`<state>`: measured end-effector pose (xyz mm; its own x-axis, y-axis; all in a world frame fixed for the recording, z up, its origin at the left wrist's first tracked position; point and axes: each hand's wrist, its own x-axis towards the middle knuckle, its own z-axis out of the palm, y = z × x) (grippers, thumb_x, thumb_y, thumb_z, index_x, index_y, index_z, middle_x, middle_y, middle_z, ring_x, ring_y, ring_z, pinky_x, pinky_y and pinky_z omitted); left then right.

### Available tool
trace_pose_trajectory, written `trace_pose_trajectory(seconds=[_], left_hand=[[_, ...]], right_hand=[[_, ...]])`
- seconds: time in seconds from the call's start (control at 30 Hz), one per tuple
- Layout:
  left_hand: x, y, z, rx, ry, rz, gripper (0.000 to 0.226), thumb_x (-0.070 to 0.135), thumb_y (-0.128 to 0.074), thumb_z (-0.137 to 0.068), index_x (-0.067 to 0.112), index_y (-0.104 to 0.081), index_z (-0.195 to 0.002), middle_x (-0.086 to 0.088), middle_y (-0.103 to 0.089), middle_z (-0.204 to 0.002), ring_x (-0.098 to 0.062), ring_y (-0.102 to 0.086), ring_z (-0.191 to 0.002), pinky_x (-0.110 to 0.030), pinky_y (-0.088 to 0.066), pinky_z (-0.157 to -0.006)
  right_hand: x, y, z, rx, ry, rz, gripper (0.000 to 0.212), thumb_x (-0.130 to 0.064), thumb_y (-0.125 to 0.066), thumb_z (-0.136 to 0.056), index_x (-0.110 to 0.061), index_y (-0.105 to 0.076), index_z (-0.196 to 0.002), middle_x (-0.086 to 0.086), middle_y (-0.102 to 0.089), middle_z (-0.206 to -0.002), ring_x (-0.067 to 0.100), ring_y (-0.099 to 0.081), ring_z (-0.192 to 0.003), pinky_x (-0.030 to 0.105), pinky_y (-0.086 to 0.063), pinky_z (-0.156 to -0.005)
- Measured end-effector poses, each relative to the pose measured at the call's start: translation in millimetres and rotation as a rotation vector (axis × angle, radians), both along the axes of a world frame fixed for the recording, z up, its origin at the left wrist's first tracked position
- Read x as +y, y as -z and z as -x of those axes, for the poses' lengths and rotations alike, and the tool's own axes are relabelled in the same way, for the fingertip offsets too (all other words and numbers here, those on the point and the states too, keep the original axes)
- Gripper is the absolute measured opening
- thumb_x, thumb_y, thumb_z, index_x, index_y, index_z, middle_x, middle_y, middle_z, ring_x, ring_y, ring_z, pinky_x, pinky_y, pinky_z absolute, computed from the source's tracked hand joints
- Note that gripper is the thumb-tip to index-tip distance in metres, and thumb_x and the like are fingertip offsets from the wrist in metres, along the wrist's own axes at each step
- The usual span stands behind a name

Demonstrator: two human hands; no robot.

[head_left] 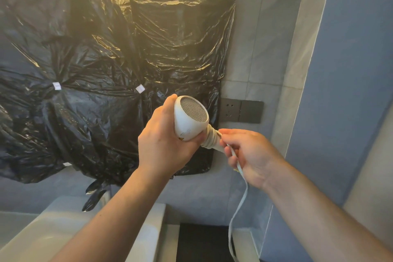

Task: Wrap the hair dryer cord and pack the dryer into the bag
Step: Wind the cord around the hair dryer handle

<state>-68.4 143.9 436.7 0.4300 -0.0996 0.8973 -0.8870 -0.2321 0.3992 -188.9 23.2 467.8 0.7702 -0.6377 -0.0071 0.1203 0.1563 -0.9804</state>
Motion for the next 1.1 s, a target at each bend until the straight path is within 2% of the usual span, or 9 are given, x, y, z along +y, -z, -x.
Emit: trace_pose_trajectory(seconds=[0.1,0.2,0.37,0.53,0.63,0.77,1.0,1.07,1.1], left_hand=[[-8.3,-3.8,12.8,0.22,0.112,0.093,0.077,0.049,-0.084,-0.065,0.039,-0.041,-0.127,0.022,-0.058,-0.108,-0.002,-0.053,-0.097,-0.022,-0.04,-0.077],[-18.7,-5.9,22.7,0.327,0.145,0.163,0.072,0.047,-0.084,-0.065,0.044,-0.039,-0.121,0.028,-0.055,-0.1,-0.004,-0.056,-0.094,-0.018,-0.043,-0.072],[-27.1,-8.3,25.2,0.489,0.177,0.307,0.061,0.043,-0.085,-0.065,0.032,-0.052,-0.115,0.018,-0.06,-0.097,-0.005,-0.062,-0.089,-0.038,-0.056,-0.079],[-28.9,-3.8,31.1,0.667,0.267,0.38,0.059,0.044,-0.085,-0.06,0.027,-0.058,-0.11,0.001,-0.067,-0.101,-0.02,-0.069,-0.089,-0.043,-0.062,-0.07],[-28.8,-7.4,38.4,0.825,0.357,0.45,0.064,0.048,-0.081,-0.053,0.022,-0.063,-0.108,-0.007,-0.07,-0.101,-0.025,-0.072,-0.085,-0.046,-0.063,-0.065],[-22.2,-14.3,49.2,0.858,0.417,0.361,0.062,0.047,-0.081,-0.054,0.022,-0.063,-0.108,-0.011,-0.071,-0.102,-0.031,-0.073,-0.086,-0.054,-0.062,-0.062],[-7.7,-18.8,56.1,0.909,0.498,0.177,0.054,0.044,-0.079,-0.063,0.019,-0.065,-0.109,-0.015,-0.073,-0.099,-0.034,-0.073,-0.084,-0.047,-0.061,-0.061],[-2.2,-21.3,53.4,0.879,0.525,0.086,0.052,0.043,-0.078,-0.065,0.02,-0.065,-0.11,-0.014,-0.073,-0.1,-0.033,-0.073,-0.085,-0.046,-0.06,-0.062],[0.5,-22.9,52.4,0.859,0.542,0.037,0.052,0.042,-0.079,-0.065,0.021,-0.065,-0.11,-0.013,-0.073,-0.1,-0.033,-0.073,-0.084,-0.044,-0.06,-0.063]], right_hand=[[-1.0,4.2,8.1,-0.072,-0.014,0.115,0.021,-0.004,-0.056,-0.093,-0.013,-0.067,-0.107,0.005,-0.061,-0.068,0.01,-0.05,-0.05,0.018,-0.037,-0.038],[2.3,10.3,8.1,-0.179,0.097,0.152,0.023,-0.003,-0.058,-0.093,-0.016,-0.067,-0.11,0.008,-0.067,-0.077,0.012,-0.054,-0.056,0.02,-0.044,-0.043],[6.9,27.6,9.3,-0.297,0.164,0.234,0.019,-0.004,-0.062,-0.09,-0.018,-0.071,-0.099,0.003,-0.074,-0.075,0.009,-0.055,-0.052,0.022,-0.046,-0.044],[-3.8,35.7,23.3,-0.327,0.07,0.307,0.025,-0.002,-0.065,-0.087,-0.025,-0.071,-0.095,0.002,-0.073,-0.073,0.009,-0.05,-0.05,0.022,-0.041,-0.043],[-9.0,42.8,31.8,-0.323,0.031,0.402,0.016,-0.008,-0.068,-0.087,-0.022,-0.073,-0.084,0.003,-0.071,-0.065,0.009,-0.047,-0.047,0.02,-0.041,-0.047],[-24.1,46.7,37.5,-0.313,-0.021,0.415,0.018,-0.013,-0.067,-0.088,-0.014,-0.07,-0.071,-0.004,-0.058,-0.047,0.004,-0.038,-0.039,0.013,-0.032,-0.041],[-53.5,30.3,44.4,-0.15,-0.195,0.442,0.022,-0.021,-0.076,-0.075,-0.015,-0.066,-0.056,-0.006,-0.048,-0.043,0.006,-0.033,-0.038,0.015,-0.027,-0.039],[-57.6,26.5,47.7,-0.073,-0.287,0.487,0.018,-0.025,-0.075,-0.067,-0.012,-0.063,-0.064,-0.008,-0.049,-0.046,0.004,-0.036,-0.04,0.013,-0.027,-0.038],[-59.1,23.7,50.1,-0.058,-0.345,0.448,0.014,-0.018,-0.075,-0.067,-0.012,-0.063,-0.067,-0.006,-0.053,-0.051,0.004,-0.041,-0.043,0.012,-0.029,-0.038]])
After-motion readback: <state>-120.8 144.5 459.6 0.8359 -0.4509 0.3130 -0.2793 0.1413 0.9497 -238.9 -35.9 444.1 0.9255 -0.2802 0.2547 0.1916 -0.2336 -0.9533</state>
